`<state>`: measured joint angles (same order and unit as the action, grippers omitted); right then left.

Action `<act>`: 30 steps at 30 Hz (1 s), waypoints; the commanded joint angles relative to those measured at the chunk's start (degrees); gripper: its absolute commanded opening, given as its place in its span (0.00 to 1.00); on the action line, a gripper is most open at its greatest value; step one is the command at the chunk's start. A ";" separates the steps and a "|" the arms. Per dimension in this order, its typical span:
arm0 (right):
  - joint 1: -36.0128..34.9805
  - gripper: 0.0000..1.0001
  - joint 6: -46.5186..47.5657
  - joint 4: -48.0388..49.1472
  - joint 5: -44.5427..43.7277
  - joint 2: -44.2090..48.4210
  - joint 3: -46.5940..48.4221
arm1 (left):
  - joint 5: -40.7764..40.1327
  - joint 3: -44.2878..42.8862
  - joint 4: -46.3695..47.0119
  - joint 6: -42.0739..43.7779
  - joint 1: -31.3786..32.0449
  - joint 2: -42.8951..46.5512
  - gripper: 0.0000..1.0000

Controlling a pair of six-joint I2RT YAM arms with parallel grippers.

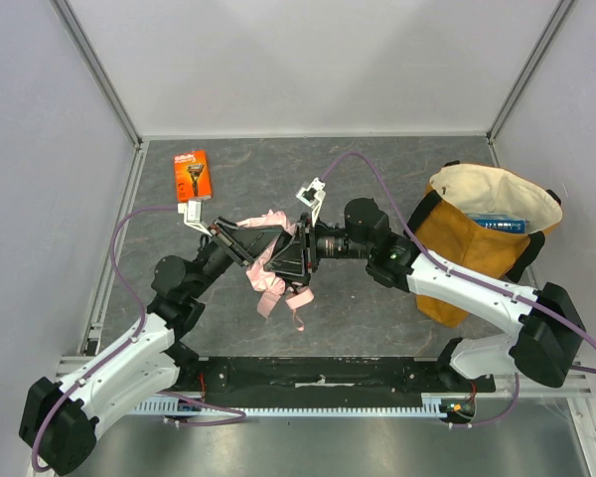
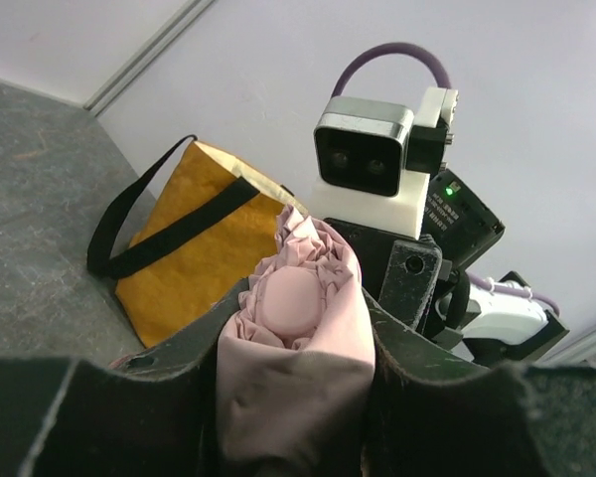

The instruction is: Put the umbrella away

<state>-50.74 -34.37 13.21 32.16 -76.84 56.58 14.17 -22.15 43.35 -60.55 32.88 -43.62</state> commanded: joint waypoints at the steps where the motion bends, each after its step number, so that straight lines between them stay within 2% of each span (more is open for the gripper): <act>1: 0.64 0.00 7.04 -0.91 1.32 1.17 0.82 | 3.49 -2.90 -4.94 1.49 0.87 0.38 0.02; 4: 1.96 0.00 7.30 -4.49 0.98 -0.06 1.95 | 1.22 -3.95 -10.11 0.44 0.87 1.42 0.02; 6: 2.05 0.08 10.36 -11.85 -1.83 -1.90 5.98 | -0.72 -5.70 -15.47 1.05 0.95 2.22 0.02; 7: 1.96 0.14 10.81 -15.11 -4.02 -3.04 7.65 | -1.51 -6.23 -16.88 1.92 0.95 2.31 0.02; 10: 0.56 0.41 12.56 -19.44 -9.89 -4.55 9.86 | -5.20 -7.38 -22.51 0.80 0.87 2.66 0.02; 11: -0.66 0.44 14.23 -21.28 -13.67 -4.72 10.48 | -7.04 -7.90 -25.83 -0.43 0.95 2.75 0.02; 13: -3.21 0.48 16.61 -25.15 -21.40 -5.16 12.23 | -10.47 -9.22 -31.81 -4.20 0.87 2.31 0.02; 17: -7.34 0.56 20.12 -27.88 -29.78 -7.26 14.43 | -13.47 -10.19 -39.56 -11.94 0.95 0.64 0.02; 21: -11.04 0.62 23.90 -31.75 -36.10 -9.82 17.60 | -16.63 -11.59 -42.98 -13.19 1.04 1.25 0.02; 24: -12.89 0.65 26.37 -33.51 -37.43 -10.87 19.27 | -16.99 -14.23 -47.64 -12.74 0.95 0.73 0.02; 26: -13.68 0.69 27.68 -33.95 -37.35 -11.40 20.06 | -16.55 -14.32 -47.48 -12.92 1.04 0.37 0.02; 30: -13.77 0.73 29.36 -33.60 -29.73 -11.84 19.98 | -14.71 -12.83 -44.94 -13.36 0.95 0.55 0.02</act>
<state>-62.76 -12.03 -20.08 -1.98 -87.07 74.59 -2.37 -32.23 -5.10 -68.66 33.15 -43.13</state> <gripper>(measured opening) 0.726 0.436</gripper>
